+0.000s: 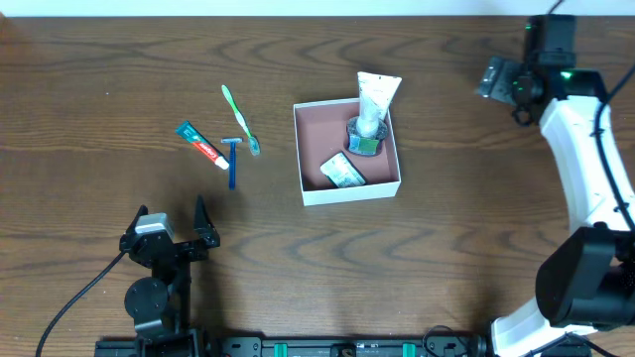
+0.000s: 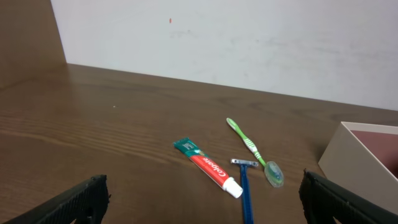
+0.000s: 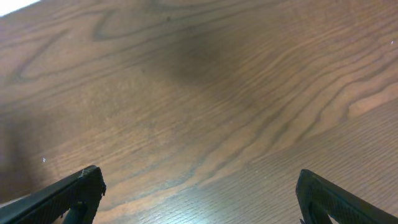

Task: Pack container
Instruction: 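Move the right arm aside and reach the left gripper toward the toothpaste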

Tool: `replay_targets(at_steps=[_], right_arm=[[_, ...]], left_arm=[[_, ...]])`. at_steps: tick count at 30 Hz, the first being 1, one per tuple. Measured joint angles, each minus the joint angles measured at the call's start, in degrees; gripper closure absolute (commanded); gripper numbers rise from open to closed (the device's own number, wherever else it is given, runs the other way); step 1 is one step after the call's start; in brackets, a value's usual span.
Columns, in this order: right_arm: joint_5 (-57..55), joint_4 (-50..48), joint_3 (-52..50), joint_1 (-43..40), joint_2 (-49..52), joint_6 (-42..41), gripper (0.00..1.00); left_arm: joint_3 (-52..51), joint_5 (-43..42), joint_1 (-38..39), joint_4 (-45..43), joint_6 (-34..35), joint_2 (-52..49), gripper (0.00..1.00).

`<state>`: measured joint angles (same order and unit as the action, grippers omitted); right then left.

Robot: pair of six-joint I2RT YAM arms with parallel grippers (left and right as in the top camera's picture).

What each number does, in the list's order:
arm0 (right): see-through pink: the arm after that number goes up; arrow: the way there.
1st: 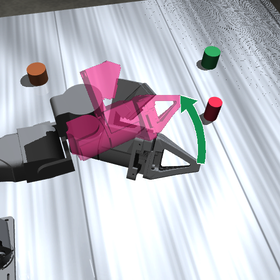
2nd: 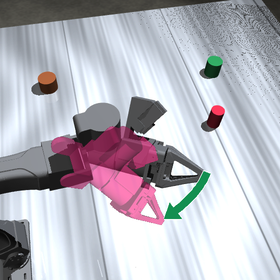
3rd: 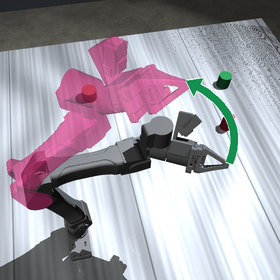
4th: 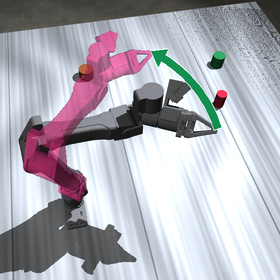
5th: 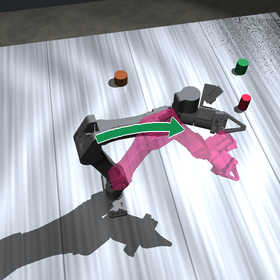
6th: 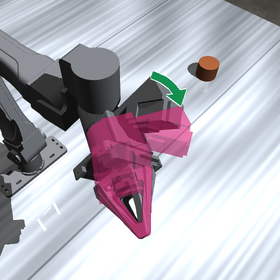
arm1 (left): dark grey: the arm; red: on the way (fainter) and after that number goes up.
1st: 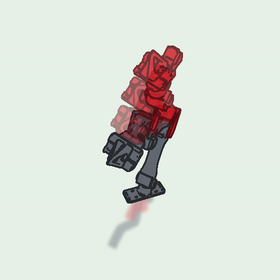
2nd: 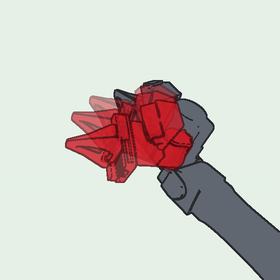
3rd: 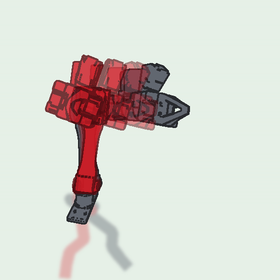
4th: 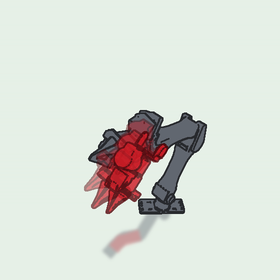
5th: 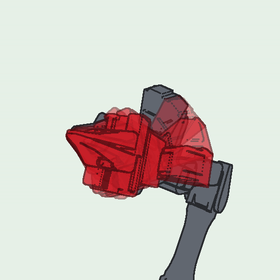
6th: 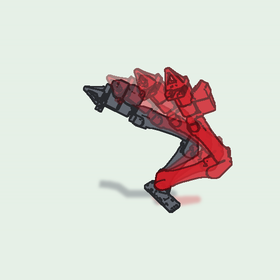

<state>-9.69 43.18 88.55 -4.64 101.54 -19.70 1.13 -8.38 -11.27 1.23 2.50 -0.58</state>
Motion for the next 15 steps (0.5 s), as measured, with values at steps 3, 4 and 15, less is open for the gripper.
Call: replay_targets(at_steps=[3,4,15], right_arm=[[3.04,0.37,0.0,-1.57,0.0,-0.46,0.01],[3.61,0.37,0.0,-1.68,0.0,-0.5,0.01],[6.43,0.31,0.0,-1.66,0.0,-0.7,0.01]], left_arm=[[0.0,-0.04,0.0,-0.15,0.13,0.0,0.02],[0.0,-0.07,0.0,-0.17,0.44,0.0,0.02],[4.74,-2.73,0.0,10.08,8.39,-7.96,0.02]])
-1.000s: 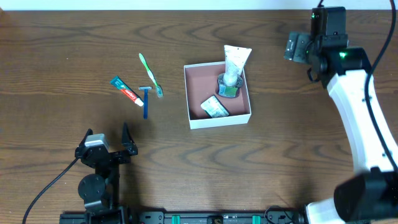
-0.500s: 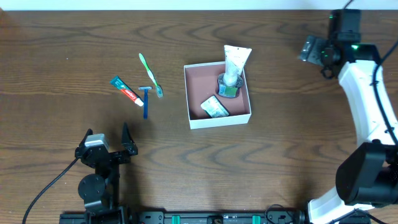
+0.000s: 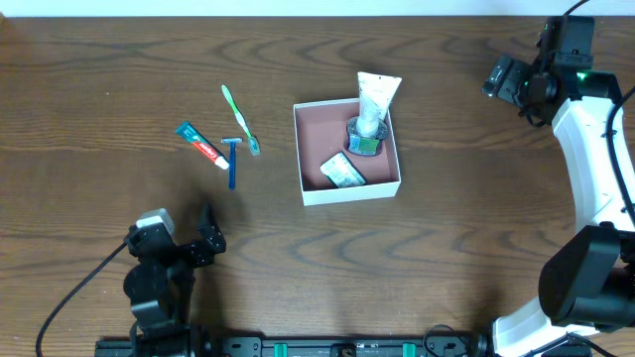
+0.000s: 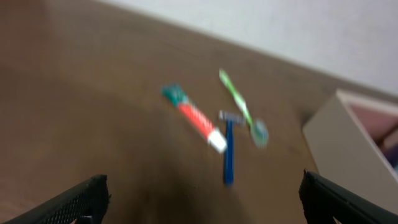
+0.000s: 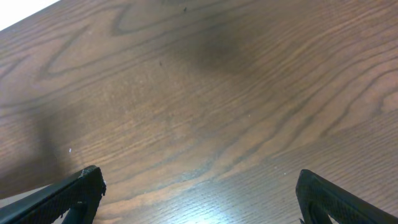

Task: Pack container
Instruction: 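Move the right arm aside and reach the left gripper toward the toothpaste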

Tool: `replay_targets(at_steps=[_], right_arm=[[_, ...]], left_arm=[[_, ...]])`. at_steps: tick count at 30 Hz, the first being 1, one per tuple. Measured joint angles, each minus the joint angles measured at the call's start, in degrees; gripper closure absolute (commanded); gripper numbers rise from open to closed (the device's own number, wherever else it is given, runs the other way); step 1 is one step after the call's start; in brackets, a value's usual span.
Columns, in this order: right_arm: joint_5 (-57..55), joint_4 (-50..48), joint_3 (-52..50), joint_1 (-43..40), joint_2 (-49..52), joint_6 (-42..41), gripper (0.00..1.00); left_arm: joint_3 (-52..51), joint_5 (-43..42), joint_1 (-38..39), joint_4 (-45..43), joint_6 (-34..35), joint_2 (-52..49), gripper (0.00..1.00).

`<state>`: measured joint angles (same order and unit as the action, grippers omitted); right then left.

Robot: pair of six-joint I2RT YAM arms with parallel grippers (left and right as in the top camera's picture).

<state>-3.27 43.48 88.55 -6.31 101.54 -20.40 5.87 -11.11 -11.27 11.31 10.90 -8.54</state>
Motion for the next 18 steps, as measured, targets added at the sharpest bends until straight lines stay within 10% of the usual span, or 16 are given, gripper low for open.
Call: replay_targets(at_steps=[18], right_arm=[[0.52,0.04,0.0,0.0,0.0,-0.02,0.01]], left_arm=[[49.11,-13.33,0.0,20.85,-2.21,-51.69,0.02]])
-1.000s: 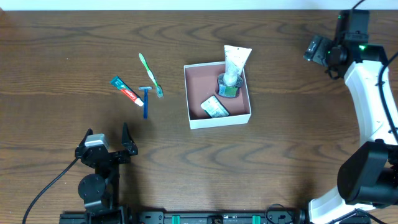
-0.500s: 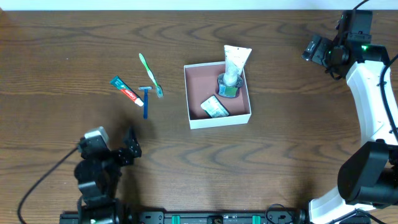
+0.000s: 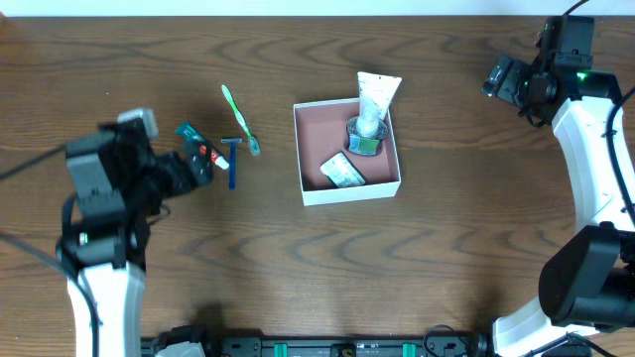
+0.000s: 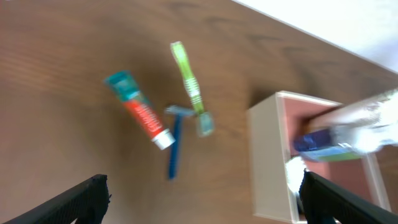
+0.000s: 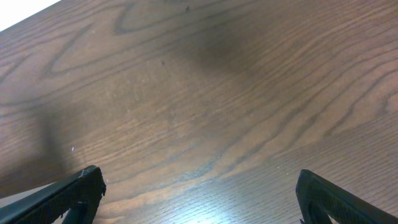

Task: Pack container
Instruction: 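Move the right arm aside and reach the left gripper toward the toothpaste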

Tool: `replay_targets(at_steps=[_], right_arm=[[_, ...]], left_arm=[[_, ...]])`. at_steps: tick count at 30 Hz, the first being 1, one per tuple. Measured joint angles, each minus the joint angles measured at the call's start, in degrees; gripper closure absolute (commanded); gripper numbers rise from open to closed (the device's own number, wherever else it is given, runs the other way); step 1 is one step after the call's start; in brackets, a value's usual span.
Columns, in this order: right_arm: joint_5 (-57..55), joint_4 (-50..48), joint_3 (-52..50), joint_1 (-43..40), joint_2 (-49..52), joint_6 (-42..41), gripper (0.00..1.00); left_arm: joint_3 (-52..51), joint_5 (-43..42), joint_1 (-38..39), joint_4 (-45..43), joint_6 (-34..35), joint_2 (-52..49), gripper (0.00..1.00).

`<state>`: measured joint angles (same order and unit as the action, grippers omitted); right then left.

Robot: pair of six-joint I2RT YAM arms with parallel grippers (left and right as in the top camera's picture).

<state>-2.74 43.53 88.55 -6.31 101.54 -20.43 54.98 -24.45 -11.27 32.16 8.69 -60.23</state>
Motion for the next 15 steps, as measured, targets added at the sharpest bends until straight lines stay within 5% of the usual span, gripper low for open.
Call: replay_targets(at_steps=[15], right_arm=[[0.02,0.0,0.0,0.0,0.0,0.0,0.01]], left_arm=[[2.27,-6.82,0.02,-10.4,5.33,-25.55,0.02]])
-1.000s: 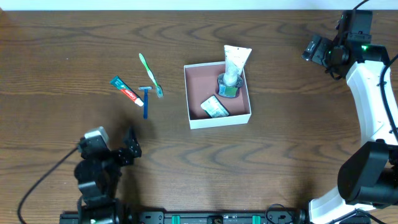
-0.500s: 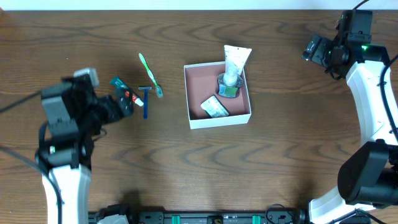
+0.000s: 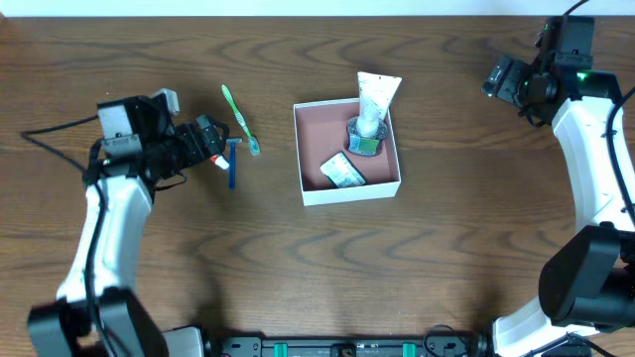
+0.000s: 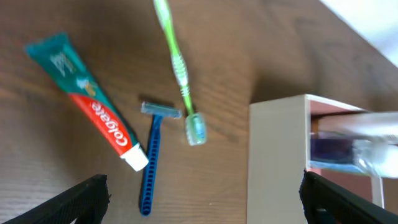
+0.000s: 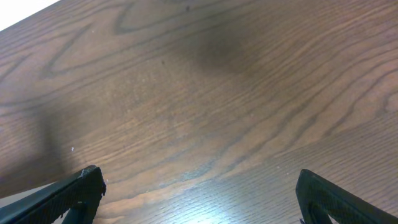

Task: Pack container
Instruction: 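Move the right arm aside and reach the left gripper toward the toothpaste, then grasp the red Colgate toothpaste tube with the left gripper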

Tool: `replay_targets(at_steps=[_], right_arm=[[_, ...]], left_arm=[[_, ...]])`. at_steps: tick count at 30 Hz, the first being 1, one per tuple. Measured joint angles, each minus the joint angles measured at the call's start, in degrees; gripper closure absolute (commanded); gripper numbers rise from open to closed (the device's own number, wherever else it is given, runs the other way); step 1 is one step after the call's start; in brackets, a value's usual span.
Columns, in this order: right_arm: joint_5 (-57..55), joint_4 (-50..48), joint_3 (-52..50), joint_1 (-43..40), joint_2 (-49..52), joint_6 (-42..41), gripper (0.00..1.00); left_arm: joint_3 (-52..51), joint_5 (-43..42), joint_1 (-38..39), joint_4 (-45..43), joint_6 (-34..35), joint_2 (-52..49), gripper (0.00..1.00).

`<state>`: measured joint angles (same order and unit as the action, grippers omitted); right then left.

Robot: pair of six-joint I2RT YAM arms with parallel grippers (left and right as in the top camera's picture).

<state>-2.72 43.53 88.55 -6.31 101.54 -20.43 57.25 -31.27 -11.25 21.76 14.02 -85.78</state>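
Observation:
A white box with a pink floor holds a white tube, a dark jar and a sachet. To its left, on the table, lie a green toothbrush, a blue razor and a red-and-green toothpaste tube. My left gripper hangs open over the toothpaste and hides most of it from overhead; in the wrist view the left gripper holds nothing. My right gripper stands open far to the right of the box, and the right gripper has only bare wood under it.
The brown wooden table runs all round the box. The right arm's white links stand along the right edge. A black cable trails from the left arm at the far left.
My left gripper has moved a little back and to the right, closer down over the toothpaste, razor and toothbrush. The right arm and every object are where they were.
My left arm first sat folded at the table's front edge, gripper open, looking across at the three loose items. The right gripper shifted slightly toward the back right, then held still. The left arm then stood reached out left of the items, and now over them.

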Motion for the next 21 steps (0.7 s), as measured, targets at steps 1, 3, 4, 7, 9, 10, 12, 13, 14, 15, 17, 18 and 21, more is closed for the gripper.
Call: replay_targets(at_steps=[1,3,4,7,9,10,12,13,14,15,17,18,21], right_arm=[[-0.02,0.0,0.0,0.0,0.0,0.0,0.01],[-0.02,0.0,0.0,0.0,0.0,0.0,0.01],[-0.02,0.0,0.0,0.0,0.0,0.0,0.01],[0.0,0.0,0.0,0.0,0.0,0.0,0.01],[-0.02,0.0,0.0,0.0,0.0,0.0,0.01],[0.0,0.02,0.0,0.0,0.0,0.0,0.01],[-0.02,0.0,0.0,0.0,0.0,0.0,0.01],[-0.02,0.0,0.0,0.0,0.0,0.0,0.01],[-0.02,0.0,0.0,0.0,0.0,0.0,0.01],[-0.02,0.0,0.0,0.0,0.0,0.02,0.01],[-0.02,-0.02,0.0,0.0,0.0,0.0,0.01],[-0.02,0.0,0.0,0.0,0.0,0.0,0.01],[-0.02,-0.02,0.0,0.0,0.0,0.02,0.01]], left_arm=[[0.94,0.26,0.0,0.87,0.79,-1.11,0.02],[3.78,1.86,0.0,3.82,1.84,-3.02,0.02],[5.53,2.95,0.0,5.53,2.51,-3.8,0.02],[12.02,7.26,0.04,11.13,4.02,-5.75,0.02],[16.06,10.08,0.04,15.23,4.57,-6.84,0.02],[18.47,11.65,0.04,17.49,4.92,-7.58,0.02],[22.82,14.29,0.04,20.79,5.4,-9.18,0.02],[25.18,15.41,0.04,22.67,5.53,-10.29,0.02],[27.19,16.33,0.04,24.04,5.62,-11.41,0.02],[28.68,16.81,0.04,25.29,5.75,-12.41,0.02],[31.47,17.81,0.09,27.82,6.36,-14.93,0.02],[32.2,18.1,0.11,28.41,6.8,-16.06,0.02],[32.81,18.47,0.33,29.75,7.65,-19.21,0.02]])
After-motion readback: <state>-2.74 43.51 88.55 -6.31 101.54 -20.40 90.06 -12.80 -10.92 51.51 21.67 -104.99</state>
